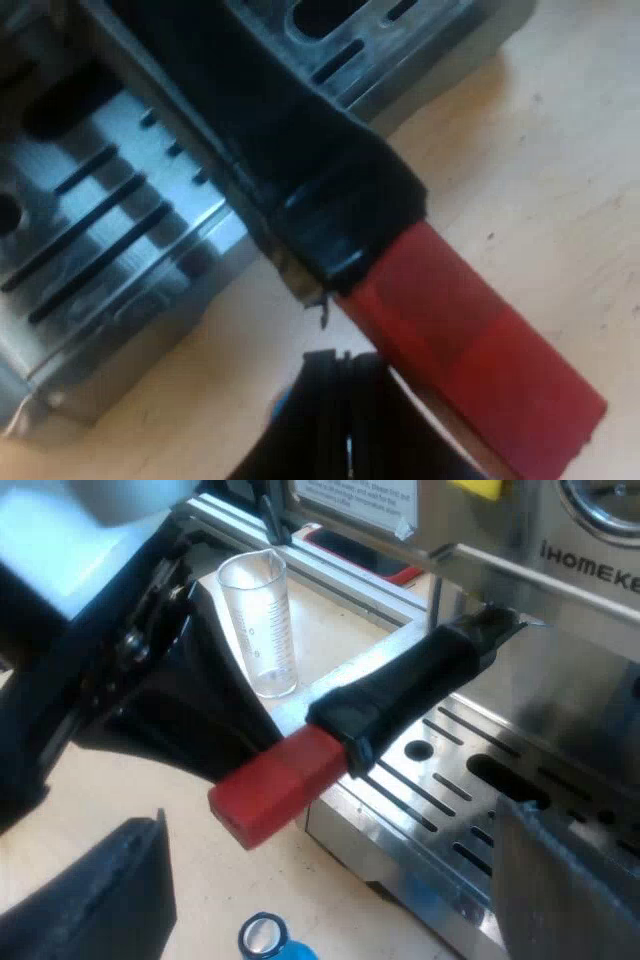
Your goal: Put the handle in the coffee machine
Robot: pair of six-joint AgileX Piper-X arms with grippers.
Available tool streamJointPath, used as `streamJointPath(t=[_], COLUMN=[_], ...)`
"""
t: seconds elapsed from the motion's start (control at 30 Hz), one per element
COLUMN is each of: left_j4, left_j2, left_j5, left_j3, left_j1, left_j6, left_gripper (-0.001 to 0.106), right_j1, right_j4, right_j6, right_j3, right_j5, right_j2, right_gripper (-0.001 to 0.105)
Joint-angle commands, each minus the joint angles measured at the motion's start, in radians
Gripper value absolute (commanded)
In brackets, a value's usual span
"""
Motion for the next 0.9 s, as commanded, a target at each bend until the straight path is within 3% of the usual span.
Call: streamJointPath(t=[0.03, 0.17, 0.33, 0.53, 0.63, 0.73, 0.8, 0.9], left_j4=[-0.146, -0.244, -0.258, -0.070, -0.010, 0.040, 0.062, 0.074], left_j2=[-0.011, -0.009, -0.011, -0.056, -0.081, -0.106, -0.126, -0.158], left_j5=[0.210, 0.286, 0.292, 0.270, 0.266, 0.253, 0.251, 0.251], left_j3=[-0.019, -0.019, -0.019, -0.019, -0.019, -0.019, -0.019, -0.019], left_j1=[-0.028, -0.028, -0.024, 0.094, 0.161, 0.218, 0.255, 0.313], left_j6=[0.010, 0.010, 0.010, 0.029, 0.109, 0.135, 0.135, 0.135], left_gripper=[0.000, 0.000, 0.000, 0.000, 0.002, 0.027, 0.057, 0.089], right_j1=[0.001, 0.001, 0.001, 0.001, 0.001, 0.001, 0.001, 0.001], right_j4=[-0.011, -0.011, -0.011, -0.011, -0.011, -0.011, -0.011, -0.011], right_j6=[-0.007, -0.007, -0.007, -0.007, -0.007, -0.007, -0.007, -0.007], right_j3=[-0.004, -0.004, -0.004, -0.004, -0.004, -0.004, -0.004, -0.004], right_j5=[0.046, 0.074, 0.074, 0.095, 0.094, 0.094, 0.094, 0.094], right_j2=[-0.006, -0.006, -0.006, -0.006, -0.006, -0.006, -0.006, -0.006], right_gripper=[0.069, 0.069, 0.069, 0.069, 0.069, 0.069, 0.069, 0.069])
